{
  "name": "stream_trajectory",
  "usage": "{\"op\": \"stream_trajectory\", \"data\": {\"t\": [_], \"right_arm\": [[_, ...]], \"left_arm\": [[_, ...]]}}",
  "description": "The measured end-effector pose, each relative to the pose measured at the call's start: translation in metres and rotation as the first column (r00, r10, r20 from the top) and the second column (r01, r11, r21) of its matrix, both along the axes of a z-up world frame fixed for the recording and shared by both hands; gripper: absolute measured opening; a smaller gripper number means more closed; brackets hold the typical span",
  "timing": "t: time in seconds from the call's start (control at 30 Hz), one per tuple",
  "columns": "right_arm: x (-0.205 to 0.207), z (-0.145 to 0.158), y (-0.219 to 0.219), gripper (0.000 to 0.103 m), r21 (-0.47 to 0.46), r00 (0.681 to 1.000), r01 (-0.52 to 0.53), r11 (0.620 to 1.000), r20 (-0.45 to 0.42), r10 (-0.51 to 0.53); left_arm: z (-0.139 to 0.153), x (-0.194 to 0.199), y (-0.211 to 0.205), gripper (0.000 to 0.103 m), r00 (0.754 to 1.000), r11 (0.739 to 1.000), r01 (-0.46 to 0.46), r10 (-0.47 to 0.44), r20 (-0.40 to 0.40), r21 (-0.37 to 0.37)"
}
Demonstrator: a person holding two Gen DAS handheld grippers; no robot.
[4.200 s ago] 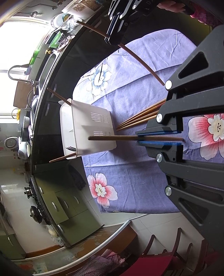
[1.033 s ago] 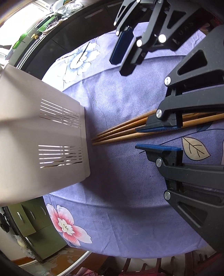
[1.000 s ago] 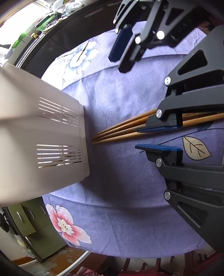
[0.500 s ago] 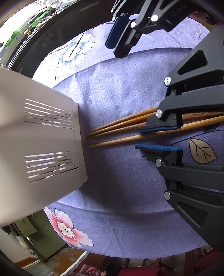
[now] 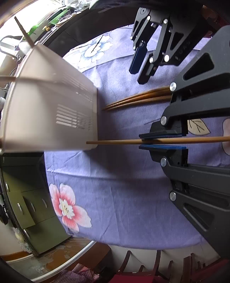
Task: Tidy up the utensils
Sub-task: 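Grasp a wooden chopstick with the left gripper while the right gripper grasps another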
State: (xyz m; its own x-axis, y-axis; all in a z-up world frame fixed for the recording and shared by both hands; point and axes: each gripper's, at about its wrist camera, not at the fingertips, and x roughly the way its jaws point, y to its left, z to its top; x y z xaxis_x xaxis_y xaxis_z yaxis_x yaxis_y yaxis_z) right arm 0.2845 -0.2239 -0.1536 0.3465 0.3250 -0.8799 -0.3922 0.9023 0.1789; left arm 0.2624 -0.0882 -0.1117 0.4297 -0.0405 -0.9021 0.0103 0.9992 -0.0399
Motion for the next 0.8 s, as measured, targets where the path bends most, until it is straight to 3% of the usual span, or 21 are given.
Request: {"op": "stream_trajectory", "data": {"t": [0.33,0.8], "right_arm": [[0.009,-0.006,0.029,0.026,-0.097,1.0,0.008,0.995,0.004,-0.008],[0.013,-0.004,0.025,0.026,-0.157,1.0,0.021,0.987,-0.002,-0.022]], "left_arm": [[0.007,-0.006,0.017,0.006,1.0,0.999,-0.011,0.012,0.015,-0.03],[0.008,-0.01,0.02,0.006,1.0,0.999,-0.001,0.002,0.015,-0.049]]}}
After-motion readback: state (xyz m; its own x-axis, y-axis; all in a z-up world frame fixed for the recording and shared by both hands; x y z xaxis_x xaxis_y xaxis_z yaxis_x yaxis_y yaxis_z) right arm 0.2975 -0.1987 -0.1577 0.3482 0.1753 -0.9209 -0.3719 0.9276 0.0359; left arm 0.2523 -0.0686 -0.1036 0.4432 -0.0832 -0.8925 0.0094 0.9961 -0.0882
